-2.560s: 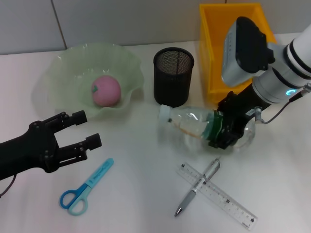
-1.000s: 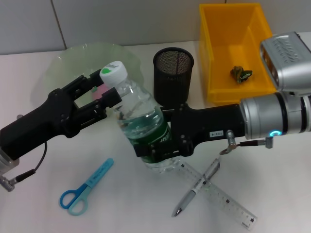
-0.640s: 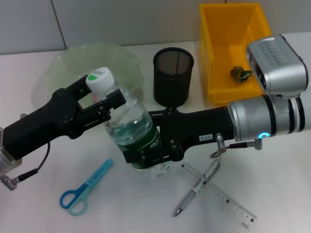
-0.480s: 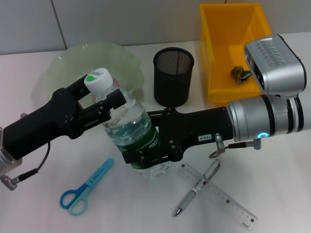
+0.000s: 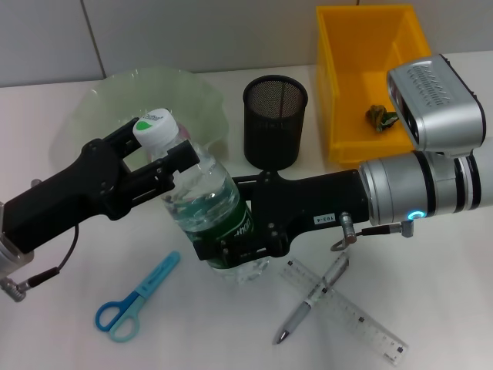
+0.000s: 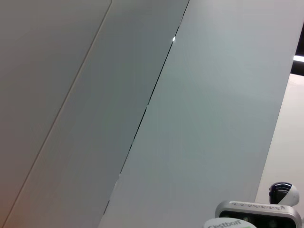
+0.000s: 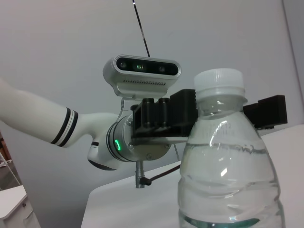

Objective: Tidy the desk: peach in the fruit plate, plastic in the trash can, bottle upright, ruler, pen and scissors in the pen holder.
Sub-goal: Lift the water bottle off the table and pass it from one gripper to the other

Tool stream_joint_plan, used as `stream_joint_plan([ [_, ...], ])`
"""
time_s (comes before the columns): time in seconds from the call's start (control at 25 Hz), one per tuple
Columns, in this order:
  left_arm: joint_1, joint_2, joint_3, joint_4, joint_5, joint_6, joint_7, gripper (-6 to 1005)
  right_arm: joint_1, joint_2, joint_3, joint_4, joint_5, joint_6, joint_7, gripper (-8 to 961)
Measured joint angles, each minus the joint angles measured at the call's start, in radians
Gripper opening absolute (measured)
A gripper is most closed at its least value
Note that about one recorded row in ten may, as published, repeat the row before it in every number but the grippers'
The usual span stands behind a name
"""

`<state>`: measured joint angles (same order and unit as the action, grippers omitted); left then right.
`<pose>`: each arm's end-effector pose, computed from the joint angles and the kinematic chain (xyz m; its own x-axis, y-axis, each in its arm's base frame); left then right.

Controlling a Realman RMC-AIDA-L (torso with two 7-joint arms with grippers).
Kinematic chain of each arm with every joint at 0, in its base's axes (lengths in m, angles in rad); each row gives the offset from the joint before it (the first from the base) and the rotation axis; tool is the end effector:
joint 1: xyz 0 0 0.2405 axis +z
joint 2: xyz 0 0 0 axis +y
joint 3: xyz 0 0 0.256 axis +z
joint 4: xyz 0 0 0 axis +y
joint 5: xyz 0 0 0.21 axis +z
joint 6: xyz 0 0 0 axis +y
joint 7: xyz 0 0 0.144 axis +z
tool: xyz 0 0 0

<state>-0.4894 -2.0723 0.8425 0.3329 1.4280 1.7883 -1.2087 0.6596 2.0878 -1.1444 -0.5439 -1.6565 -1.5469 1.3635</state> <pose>-0.2310 0.2934 -0.0066 0.4043 0.2627 0.8761 0.4330 -0.8987 0.0696 0.1787 0.3288 -0.0571 0.8098 -0.2566 -0.5277 -0.2340 -0.9659 0.1106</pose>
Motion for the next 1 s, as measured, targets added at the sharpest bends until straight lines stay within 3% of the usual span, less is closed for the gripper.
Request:
stream_joint_plan([
  [0.92,0.007,0.0,-0.005,0.0,-0.01,0.011,0.004,778,-0.004,-0.002,0.009,0.001,0.0,0.001,-0.007,765],
  [1.0,0.007,0.0,-0.005,0.0,-0.01,0.011,0.004,740,-0.004,-0.002,0.009,0.001,0.0,0.001,-0.007,765],
])
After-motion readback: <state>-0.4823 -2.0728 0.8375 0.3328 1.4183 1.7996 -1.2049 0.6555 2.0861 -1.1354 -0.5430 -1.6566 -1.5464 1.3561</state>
